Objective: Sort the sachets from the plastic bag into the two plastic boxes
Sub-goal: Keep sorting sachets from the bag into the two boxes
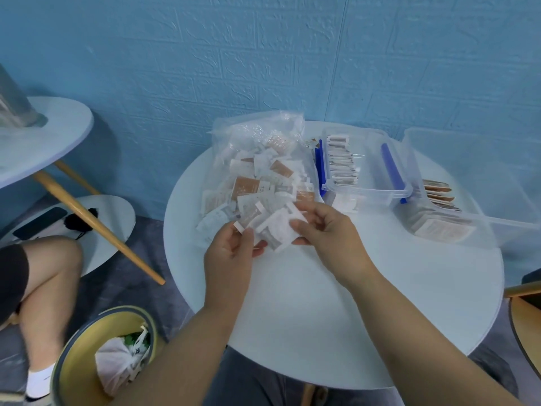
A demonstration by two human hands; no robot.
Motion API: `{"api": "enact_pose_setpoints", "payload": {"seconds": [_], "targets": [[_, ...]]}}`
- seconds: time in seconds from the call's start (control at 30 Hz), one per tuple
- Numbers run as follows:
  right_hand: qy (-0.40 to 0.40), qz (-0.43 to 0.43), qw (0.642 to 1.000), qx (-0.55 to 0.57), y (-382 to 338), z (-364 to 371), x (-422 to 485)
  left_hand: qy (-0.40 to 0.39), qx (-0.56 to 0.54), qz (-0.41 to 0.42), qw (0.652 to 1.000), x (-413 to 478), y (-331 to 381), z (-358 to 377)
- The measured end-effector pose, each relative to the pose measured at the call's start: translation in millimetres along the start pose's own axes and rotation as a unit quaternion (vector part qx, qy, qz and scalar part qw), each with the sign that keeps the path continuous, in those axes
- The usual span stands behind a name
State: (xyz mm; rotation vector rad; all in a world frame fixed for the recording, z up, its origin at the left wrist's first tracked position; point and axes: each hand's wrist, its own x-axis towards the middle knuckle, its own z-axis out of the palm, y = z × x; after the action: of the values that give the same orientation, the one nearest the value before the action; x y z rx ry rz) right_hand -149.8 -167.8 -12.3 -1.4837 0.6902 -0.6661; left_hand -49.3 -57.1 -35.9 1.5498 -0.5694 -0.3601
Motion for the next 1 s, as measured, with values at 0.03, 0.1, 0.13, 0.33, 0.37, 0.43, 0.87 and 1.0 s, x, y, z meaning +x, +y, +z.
{"api": "enact_pose_setpoints", "payload": {"seconds": [0.03, 0.1, 0.13, 0.33, 0.37, 0.43, 0.87, 1.0], "targets": [[-0.002, 0.007, 1.000, 0.000, 3, 3, -2, -0.010, -0.011, -0.008, 1.000, -4, 1, -1], [0.000, 0.023, 1.000, -0.002, 10, 7, -5, -0.020, -0.024, -0.021, 0.999, -10, 3, -3], [-0.001, 0.031, 1.000, 0.005, 12, 9, -6, -0.026, -0.024, -0.026, 0.999, -12, 5, -4], [-0.013, 0.049, 0.998, 0.022, 14, 13, -9, -0.085, 0.005, -0.034, 0.996, -11, -1, -9], [-0.014, 0.052, 0.998, 0.024, 15, 13, -9, -0.090, 0.030, -0.024, 0.995, -11, -3, -9], [-0.014, 0.057, 0.998, 0.022, 15, 13, -9, -0.089, 0.070, -0.012, 0.994, -9, -4, -9], [-0.093, -0.232, 0.812, -0.527, 12, -11, 29, -0.106, 0.317, 0.110, 0.936, 54, 11, -10], [-0.112, -0.234, 0.793, -0.550, 17, -11, 41, -0.072, 0.322, 0.159, 0.930, 72, 16, -4]]}}
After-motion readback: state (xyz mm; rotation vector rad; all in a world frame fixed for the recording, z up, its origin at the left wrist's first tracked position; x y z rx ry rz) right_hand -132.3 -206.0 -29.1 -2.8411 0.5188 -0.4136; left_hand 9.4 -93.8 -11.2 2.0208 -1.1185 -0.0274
